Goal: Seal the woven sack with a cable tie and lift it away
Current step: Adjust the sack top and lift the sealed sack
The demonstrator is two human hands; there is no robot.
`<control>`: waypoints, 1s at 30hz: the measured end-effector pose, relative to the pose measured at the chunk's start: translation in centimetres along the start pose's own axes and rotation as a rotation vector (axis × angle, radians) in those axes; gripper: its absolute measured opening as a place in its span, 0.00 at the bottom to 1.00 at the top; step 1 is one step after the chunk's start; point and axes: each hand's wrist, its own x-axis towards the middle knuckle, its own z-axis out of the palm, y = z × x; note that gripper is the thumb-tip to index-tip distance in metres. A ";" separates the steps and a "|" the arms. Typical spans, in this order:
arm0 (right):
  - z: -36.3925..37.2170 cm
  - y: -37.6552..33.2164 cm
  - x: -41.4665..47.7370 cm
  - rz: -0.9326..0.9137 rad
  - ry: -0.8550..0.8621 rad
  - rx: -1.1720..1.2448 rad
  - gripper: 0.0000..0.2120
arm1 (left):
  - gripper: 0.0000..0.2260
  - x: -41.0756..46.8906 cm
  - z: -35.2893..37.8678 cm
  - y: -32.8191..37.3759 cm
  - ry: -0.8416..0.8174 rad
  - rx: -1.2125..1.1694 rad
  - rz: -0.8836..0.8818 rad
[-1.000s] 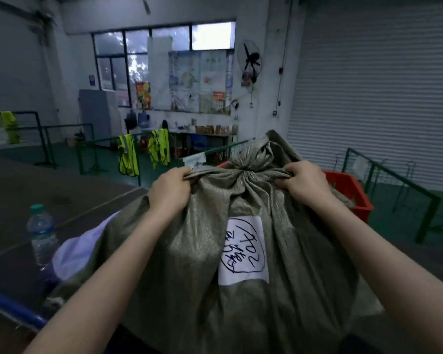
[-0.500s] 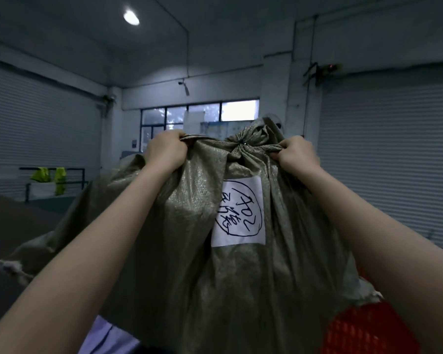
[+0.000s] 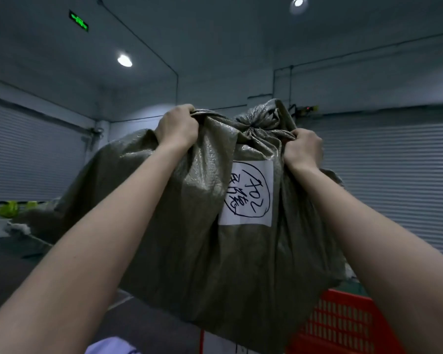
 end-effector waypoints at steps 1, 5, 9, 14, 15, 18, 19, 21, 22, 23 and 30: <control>-0.1 0.6 0.3 -0.003 0.024 -0.010 0.16 | 0.16 -0.1 0.8 0.4 0.013 -0.026 0.008; -0.7 3.1 1.0 -0.030 0.096 -0.057 0.18 | 0.15 -1.3 4.5 0.9 0.045 -0.150 0.038; -1.0 6.0 1.7 -0.060 0.183 -0.138 0.18 | 0.16 -2.3 9.3 1.1 0.063 -0.293 0.065; -1.1 10.1 2.6 -0.112 0.274 -0.235 0.17 | 0.15 -3.3 15.7 1.8 0.061 -0.440 0.058; -1.0 11.0 2.8 -0.117 0.284 -0.252 0.17 | 0.15 -3.5 17.1 1.9 0.053 -0.471 0.053; -0.7 13.9 3.1 -0.130 0.289 -0.317 0.17 | 0.13 -4.8 21.1 2.2 0.009 -0.550 0.042; -0.8 14.5 3.1 -0.130 0.284 -0.342 0.17 | 0.13 -5.2 22.0 2.2 -0.007 -0.566 0.028; -0.5 16.2 3.0 -0.113 0.249 -0.397 0.17 | 0.13 -6.4 24.6 1.9 -0.063 -0.597 -0.011; -0.4 17.1 3.0 -0.099 0.231 -0.423 0.17 | 0.13 -7.0 26.0 1.8 -0.091 -0.613 -0.031; -0.3 17.9 3.0 -0.083 0.205 -0.452 0.17 | 0.13 -7.8 27.3 1.6 -0.124 -0.621 -0.052; 3.3 20.2 2.1 -0.095 -0.083 -0.612 0.14 | 0.15 -11.7 33.2 -3.0 -0.267 -0.659 -0.338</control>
